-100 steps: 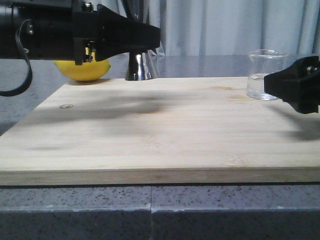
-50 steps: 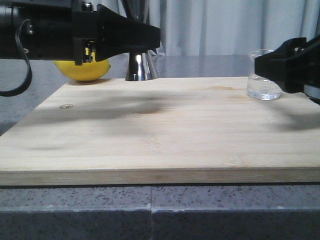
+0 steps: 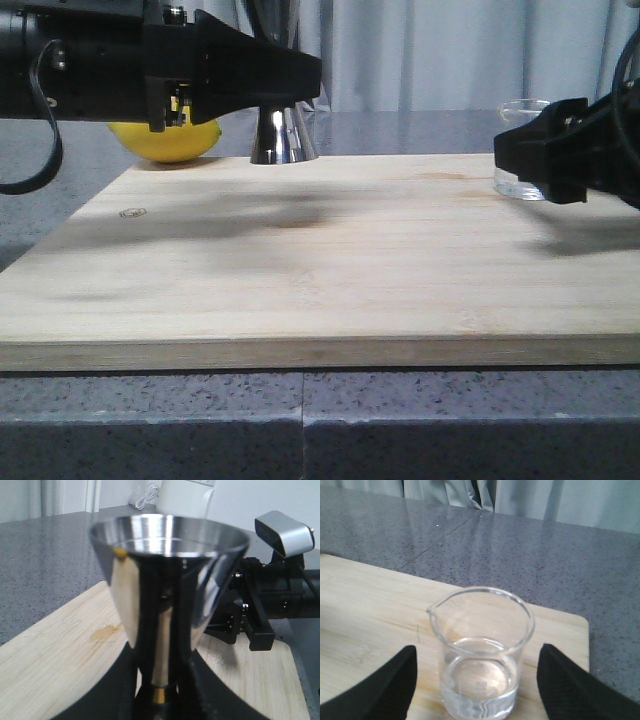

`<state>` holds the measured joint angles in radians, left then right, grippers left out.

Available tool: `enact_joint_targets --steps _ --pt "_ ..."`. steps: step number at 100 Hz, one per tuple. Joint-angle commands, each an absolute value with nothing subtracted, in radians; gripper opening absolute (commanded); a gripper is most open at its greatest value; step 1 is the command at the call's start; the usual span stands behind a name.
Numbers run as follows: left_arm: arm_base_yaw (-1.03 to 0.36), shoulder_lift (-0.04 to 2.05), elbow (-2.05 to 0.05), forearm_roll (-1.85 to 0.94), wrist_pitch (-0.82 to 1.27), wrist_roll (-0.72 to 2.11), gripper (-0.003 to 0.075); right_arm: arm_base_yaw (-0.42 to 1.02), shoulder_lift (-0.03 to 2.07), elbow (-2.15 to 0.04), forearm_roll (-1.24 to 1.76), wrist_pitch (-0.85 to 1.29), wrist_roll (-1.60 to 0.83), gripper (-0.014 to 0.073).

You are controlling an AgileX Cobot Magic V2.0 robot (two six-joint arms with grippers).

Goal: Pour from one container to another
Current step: 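Reach the right gripper to the glass beaker of clear liquid, then grasp the beaker with the right gripper and lift it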

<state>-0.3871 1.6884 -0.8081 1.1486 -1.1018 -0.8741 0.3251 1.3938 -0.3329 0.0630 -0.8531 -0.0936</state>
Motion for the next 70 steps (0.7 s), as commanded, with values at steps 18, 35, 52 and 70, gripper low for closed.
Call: enact_joint_targets --steps 18,35,52,70 --pt "-0.386 1.657 -0.836 1.102 -1.178 -0.882 -0.0019 0.327 1.416 -0.363 0.049 -0.990 -0.093 0.0439" --pt "-0.386 1.657 -0.836 1.104 -1.178 -0.882 -0.0019 0.327 1.445 -0.363 0.049 -1.015 -0.093 0.0439" --pt "-0.386 1.657 -0.836 1.104 -1.178 -0.882 -0.0019 0.327 1.469 -0.363 0.049 -1.057 -0.093 0.0439" --pt "-0.386 1.657 -0.836 1.108 -1.178 -0.882 -0.0019 0.327 1.487 -0.384 0.049 -1.057 -0.093 0.0439"
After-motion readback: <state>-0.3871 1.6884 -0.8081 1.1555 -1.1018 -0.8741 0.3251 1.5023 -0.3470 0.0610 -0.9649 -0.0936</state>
